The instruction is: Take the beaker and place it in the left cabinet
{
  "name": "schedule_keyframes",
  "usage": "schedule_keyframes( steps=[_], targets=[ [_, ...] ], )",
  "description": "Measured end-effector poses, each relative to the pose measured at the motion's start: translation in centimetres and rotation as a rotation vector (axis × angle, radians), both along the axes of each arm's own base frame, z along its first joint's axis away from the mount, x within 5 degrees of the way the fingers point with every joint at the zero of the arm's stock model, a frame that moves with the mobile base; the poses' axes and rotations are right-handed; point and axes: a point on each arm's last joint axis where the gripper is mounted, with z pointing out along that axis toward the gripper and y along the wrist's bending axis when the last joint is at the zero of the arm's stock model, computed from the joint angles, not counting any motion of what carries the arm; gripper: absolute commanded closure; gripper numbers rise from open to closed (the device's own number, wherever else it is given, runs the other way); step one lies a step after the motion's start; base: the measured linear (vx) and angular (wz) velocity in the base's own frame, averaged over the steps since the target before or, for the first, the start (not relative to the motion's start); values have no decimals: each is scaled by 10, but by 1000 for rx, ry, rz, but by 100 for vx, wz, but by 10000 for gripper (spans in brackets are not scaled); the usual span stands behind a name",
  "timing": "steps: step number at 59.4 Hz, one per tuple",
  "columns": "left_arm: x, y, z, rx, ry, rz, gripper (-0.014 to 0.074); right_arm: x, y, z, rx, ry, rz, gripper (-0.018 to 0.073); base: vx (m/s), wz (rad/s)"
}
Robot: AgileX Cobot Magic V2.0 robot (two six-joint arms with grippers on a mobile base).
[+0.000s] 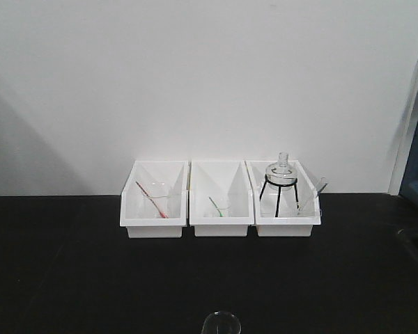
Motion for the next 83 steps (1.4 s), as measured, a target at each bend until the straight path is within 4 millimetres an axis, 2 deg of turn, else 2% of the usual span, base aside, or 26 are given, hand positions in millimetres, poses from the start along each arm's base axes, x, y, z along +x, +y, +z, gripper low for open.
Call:
schedule_keyframes(
  steps=[16,21,31,35,39,45,51,57,68,77,83],
  targets=[
    [0,0,0,0,0,0,593,-1,1,5,-26,-53,4,565,0,0],
    [0,0,0,0,0,0,593,-2,1,13,-37,-81,2,565,0,0],
    [0,0,0,0,0,0,593,-1,1,72,-77,-177,-5,565,0,0],
    [0,0,0,0,0,0,593,11,2,96,-113,-178,-7,565,0,0],
    [0,0,0,0,0,0,593,28,4,112,-130,-164,-3,565,0,0],
    [0,0,0,0,0,0,593,51,7,126,-141,-154,5,563,0,0],
    [0,0,0,0,0,0,593,74,10,127,-143,-130,16,559,0,0],
    [0,0,0,0,0,0,593,88,12,122,-141,-110,25,555,0,0],
    [0,0,0,0,0,0,593,102,13,114,-98,-74,38,492,0,0],
    [0,0,0,0,0,0,593,105,14,113,-71,-64,43,354,0,0],
    [0,0,0,0,0,0,593,105,14,112,-68,-63,43,194,0,0]
  ],
)
